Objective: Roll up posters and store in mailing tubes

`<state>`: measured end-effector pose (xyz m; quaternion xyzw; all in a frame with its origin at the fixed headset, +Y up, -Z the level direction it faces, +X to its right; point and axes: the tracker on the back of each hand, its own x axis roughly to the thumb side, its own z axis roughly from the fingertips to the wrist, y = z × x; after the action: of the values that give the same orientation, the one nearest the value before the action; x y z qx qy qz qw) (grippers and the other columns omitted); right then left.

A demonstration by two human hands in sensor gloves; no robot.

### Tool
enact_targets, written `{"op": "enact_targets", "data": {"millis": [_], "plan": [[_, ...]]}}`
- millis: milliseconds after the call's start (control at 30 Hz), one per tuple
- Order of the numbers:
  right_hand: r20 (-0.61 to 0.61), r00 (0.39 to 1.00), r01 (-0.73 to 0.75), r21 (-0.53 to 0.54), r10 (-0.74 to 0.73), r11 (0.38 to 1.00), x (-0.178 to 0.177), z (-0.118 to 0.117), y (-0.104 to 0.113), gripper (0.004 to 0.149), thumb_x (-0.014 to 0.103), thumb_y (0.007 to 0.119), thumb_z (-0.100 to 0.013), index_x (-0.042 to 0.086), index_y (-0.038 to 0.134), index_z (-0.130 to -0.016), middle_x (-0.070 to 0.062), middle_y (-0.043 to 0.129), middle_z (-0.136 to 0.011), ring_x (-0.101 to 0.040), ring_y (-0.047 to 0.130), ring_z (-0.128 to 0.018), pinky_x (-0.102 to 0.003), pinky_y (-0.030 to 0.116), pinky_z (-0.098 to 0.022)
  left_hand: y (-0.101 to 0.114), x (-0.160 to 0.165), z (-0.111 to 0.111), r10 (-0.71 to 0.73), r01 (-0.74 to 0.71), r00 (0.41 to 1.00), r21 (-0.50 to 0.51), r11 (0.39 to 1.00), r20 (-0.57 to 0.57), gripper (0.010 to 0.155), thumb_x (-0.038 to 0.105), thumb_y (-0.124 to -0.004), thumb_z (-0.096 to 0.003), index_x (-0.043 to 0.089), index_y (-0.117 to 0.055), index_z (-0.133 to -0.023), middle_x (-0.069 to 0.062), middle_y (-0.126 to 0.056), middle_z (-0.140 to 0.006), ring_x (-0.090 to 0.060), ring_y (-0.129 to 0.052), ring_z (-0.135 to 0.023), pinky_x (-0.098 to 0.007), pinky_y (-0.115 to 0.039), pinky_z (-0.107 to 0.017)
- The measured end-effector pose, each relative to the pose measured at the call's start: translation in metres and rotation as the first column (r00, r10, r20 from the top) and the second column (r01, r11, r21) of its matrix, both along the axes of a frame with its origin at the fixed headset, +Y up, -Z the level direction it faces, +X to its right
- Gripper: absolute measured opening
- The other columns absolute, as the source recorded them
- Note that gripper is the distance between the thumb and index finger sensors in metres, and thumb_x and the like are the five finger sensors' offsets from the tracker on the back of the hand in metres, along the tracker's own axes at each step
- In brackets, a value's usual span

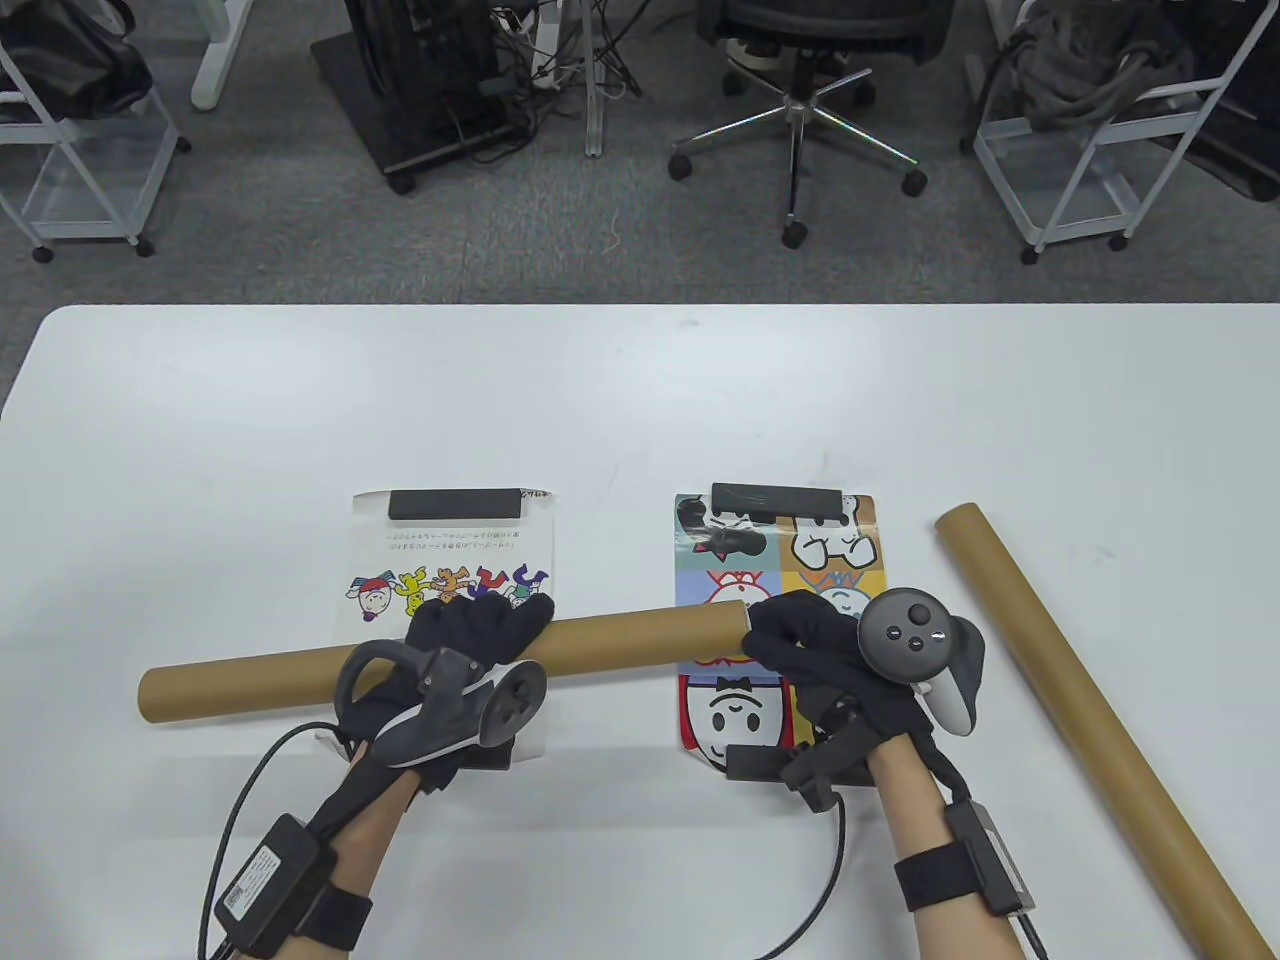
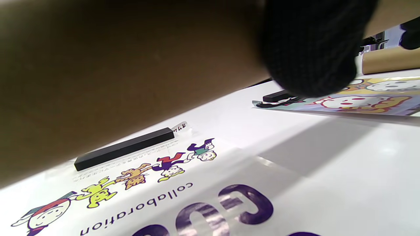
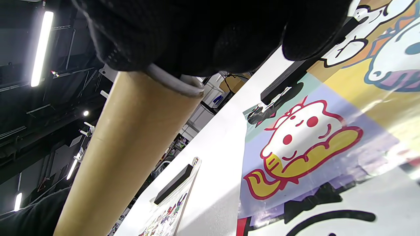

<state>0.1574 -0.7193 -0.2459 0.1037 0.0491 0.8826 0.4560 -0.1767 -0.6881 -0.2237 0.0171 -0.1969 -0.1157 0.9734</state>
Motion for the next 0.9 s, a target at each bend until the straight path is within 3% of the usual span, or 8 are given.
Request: {"op": "enact_targets", "data": {"millis": [500, 733, 900], "plan": [[0.072, 0.993, 0.091, -0.020, -0.090, 0.996, 0.024, 0.000, -0.003, 0.038, 0.034, 0.078, -0.047, 0.018, 0.081, -0.081, -0.012, 0.084, -0.085, -0.039, 0.085, -0.070, -0.070, 0.063, -0.064, 0.004, -0.024, -0.009, 0.023, -0.026, 0.996, -0.036, 0.999, -0.092, 0.083, 0.055, -0.086, -0.0418, 0.037, -0.051, -0.115, 0.002, -0.080, -0.108, -0.026, -0.091, -0.094, -0.054, -0.074, -0.078], [0.067, 0.995, 0.078, -0.022, -0.076, 0.997, 0.023, 0.000, -0.004, 0.038, 0.034, 0.077, -0.047, 0.017, 0.081, -0.081, -0.012, 0.084, -0.085, -0.040, 0.085, -0.070, -0.070, 0.062, -0.064, 0.012, -0.072, -0.021, 0.165, -0.187, 0.934, -0.042, 0.981, -0.318, 0.084, 0.053, -0.085, -0.0454, 0.031, -0.049, -0.117, -0.004, -0.078, -0.109, -0.031, -0.089, -0.093, -0.055, -0.073, -0.076], [0.062, 0.996, 0.070, -0.027, -0.069, 0.997, 0.022, 0.000, -0.004, 0.038, 0.035, 0.077, -0.047, 0.017, 0.081, -0.081, -0.012, 0.084, -0.085, -0.040, 0.085, -0.070, -0.071, 0.062, -0.064, 0.010, -0.109, -0.027, 0.146, -0.185, 0.862, -0.034, 0.982, -0.486, 0.084, 0.053, -0.082, -0.0480, 0.026, -0.046, -0.119, -0.006, -0.077, -0.109, -0.033, -0.089, -0.091, -0.055, -0.073, -0.075]]}}
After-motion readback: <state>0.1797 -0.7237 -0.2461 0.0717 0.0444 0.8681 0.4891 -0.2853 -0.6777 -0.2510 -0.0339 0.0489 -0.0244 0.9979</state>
